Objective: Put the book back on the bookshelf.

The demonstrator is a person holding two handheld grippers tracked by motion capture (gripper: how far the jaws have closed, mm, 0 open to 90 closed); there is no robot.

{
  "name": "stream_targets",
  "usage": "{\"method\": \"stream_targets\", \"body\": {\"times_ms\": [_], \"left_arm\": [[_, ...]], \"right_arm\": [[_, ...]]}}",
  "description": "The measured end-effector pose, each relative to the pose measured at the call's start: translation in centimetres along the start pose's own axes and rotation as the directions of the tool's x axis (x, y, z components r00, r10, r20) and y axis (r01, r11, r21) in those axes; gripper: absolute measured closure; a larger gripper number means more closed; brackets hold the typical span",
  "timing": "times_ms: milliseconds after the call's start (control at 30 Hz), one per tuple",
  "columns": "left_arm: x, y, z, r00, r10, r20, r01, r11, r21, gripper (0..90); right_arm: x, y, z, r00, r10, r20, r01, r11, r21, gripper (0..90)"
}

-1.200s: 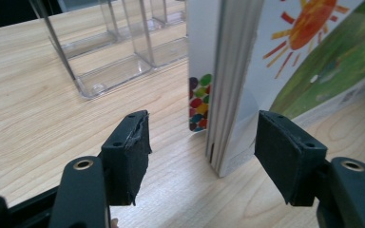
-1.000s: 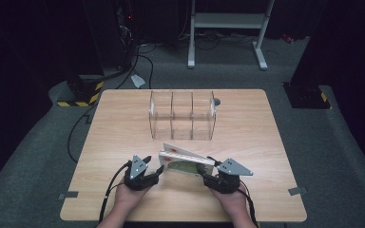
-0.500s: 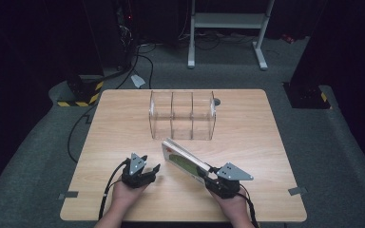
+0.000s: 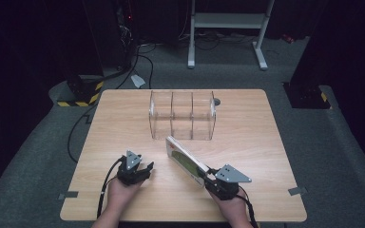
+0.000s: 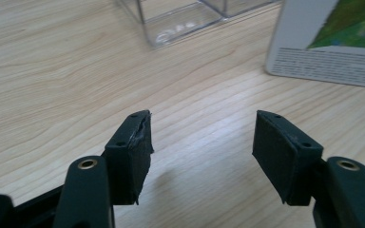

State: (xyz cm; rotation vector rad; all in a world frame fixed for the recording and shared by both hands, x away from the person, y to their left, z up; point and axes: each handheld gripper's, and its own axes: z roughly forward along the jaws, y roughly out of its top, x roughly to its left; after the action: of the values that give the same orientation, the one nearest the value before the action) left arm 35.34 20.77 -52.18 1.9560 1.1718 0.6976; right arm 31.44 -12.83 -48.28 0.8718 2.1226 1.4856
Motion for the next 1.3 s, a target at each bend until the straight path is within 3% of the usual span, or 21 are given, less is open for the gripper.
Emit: {"method": "stream_targets", "body": {"times_ms": [233,333,567,633,767,900,1300], "left_arm": [[0.9,-0.3,0.0,0.9989,-0.014,-0.046,0.017,0.9982,0.058,36.8],[1.3,-0.5,0.1,0.9987,-0.026,-0.043,0.031,0.9944,0.101,36.0],[2.4,-1.1,-0.3,0.9978,-0.053,-0.041,0.056,0.994,0.094,33.9],[2.8,-1.2,-0.3,0.9965,-0.079,-0.029,0.081,0.992,0.097,31.2],[2.7,-1.3,-0.3,0.9978,-0.063,-0.019,0.065,0.9924,0.105,24.5],[2.9,-1.3,-0.2,0.9957,-0.092,-0.014,0.093,0.989,0.115,21.5],[3.0,-1.2,-0.2,0.9958,-0.091,-0.011,0.091,0.9885,0.121,20.5]], "right_arm": [[-0.1,-0.1,-0.4,0.9999,-0.005,0.012,0.005,1.0,0.002,73.9],[-0.3,-0.1,-0.6,0.9998,-0.003,0.02,0.003,1.0,0.003,73.8],[-0.6,-0.3,-1.1,0.9989,0.001,0.047,-0.001,1.0,0.006,73.7],[-0.7,-0.3,-1.1,0.9986,0.009,0.052,-0.009,1.0,0.005,73.5],[-0.4,-0.2,-1.1,0.9982,0.007,0.06,-0.008,1.0,0.009,71.9],[0.1,0.1,-0.9,0.9967,0.015,0.08,-0.016,1.0,0.011,67.2],[0.7,0.2,0.2,0.9938,0.043,0.102,-0.047,0.998,0.033,65.0]]}}
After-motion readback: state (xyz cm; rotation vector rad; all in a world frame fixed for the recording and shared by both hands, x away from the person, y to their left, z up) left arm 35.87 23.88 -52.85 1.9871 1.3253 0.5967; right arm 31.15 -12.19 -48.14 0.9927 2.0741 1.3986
